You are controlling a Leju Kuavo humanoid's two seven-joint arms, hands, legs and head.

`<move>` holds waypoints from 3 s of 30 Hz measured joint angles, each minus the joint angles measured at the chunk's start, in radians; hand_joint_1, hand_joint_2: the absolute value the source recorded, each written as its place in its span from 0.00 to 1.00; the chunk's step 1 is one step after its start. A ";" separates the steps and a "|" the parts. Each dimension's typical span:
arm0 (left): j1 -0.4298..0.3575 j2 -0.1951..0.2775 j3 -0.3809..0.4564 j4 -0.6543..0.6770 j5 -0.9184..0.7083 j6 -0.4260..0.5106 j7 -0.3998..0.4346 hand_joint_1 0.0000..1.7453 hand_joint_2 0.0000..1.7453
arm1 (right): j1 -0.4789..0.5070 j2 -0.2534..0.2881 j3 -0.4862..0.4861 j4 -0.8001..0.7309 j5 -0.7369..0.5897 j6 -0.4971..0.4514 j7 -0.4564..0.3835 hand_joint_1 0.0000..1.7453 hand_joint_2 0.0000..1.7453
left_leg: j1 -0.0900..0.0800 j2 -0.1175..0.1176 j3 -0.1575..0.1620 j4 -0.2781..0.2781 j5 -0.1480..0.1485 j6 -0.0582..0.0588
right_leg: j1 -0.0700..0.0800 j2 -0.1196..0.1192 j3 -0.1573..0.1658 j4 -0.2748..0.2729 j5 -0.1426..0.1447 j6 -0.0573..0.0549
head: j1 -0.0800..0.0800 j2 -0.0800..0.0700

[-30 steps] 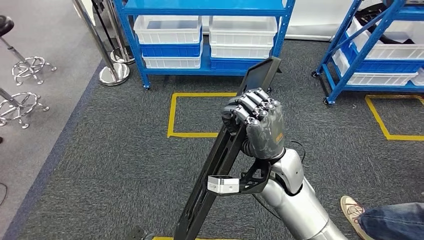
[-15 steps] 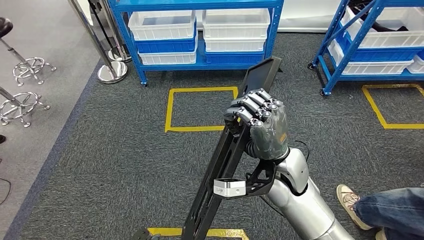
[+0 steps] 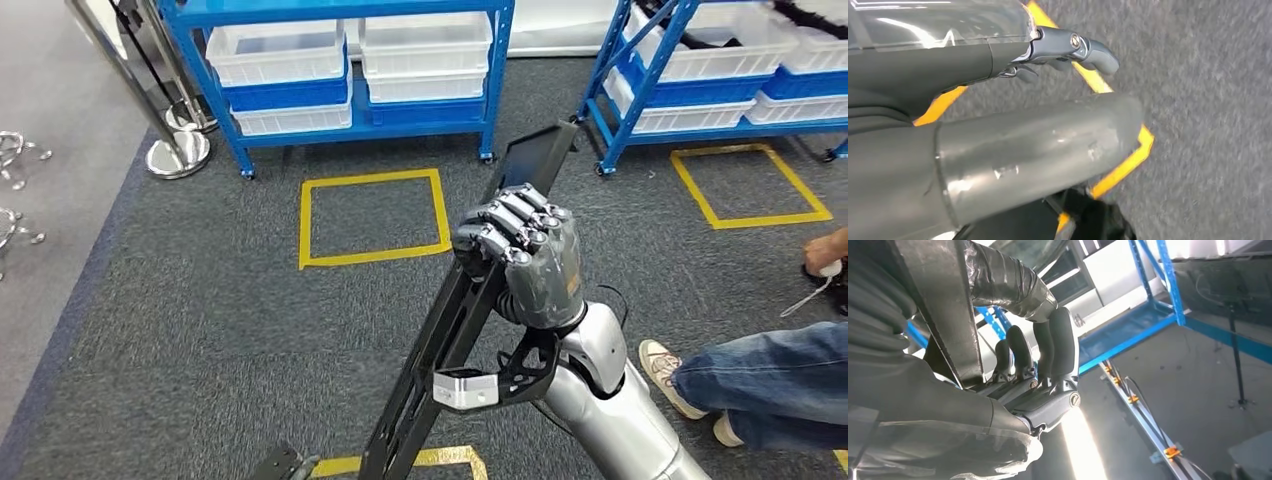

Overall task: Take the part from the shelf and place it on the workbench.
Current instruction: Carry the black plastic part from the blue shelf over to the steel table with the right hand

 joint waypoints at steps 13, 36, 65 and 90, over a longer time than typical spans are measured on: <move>0.014 0.007 -0.017 0.000 0.013 0.013 0.011 0.00 0.00 | 0.030 -0.011 -0.017 -0.023 -0.013 -0.010 0.001 1.00 1.00 | 0.001 0.098 -0.015 0.068 -0.056 -0.046 | -0.004 -0.062 0.006 -0.049 0.053 -0.019 | -0.001 0.000; 0.026 0.054 -0.045 0.000 0.022 0.008 -0.005 0.00 0.00 | 0.071 0.023 -0.023 -0.046 0.058 -0.005 0.042 1.00 1.00 | -0.009 0.064 -0.009 0.021 -0.016 0.009 | -0.009 -0.048 -0.077 0.115 -0.003 0.020 | 0.000 0.000; 0.009 0.030 -0.082 -0.004 0.048 0.001 -0.017 0.00 0.00 | 0.085 0.006 -0.052 -0.064 0.022 -0.006 0.023 1.00 1.00 | -0.007 0.049 -0.002 0.006 -0.010 0.015 | 0.000 -0.034 -0.123 0.184 -0.042 0.009 | 0.000 0.000; -0.009 0.018 -0.083 -0.007 0.057 0.007 -0.018 0.00 0.00 | 0.076 0.004 -0.061 -0.072 0.023 -0.014 0.020 1.00 1.00 | -0.007 -0.031 -0.014 0.039 -0.023 0.007 | 0.000 0.062 -0.003 -0.053 0.059 -0.005 | 0.000 0.000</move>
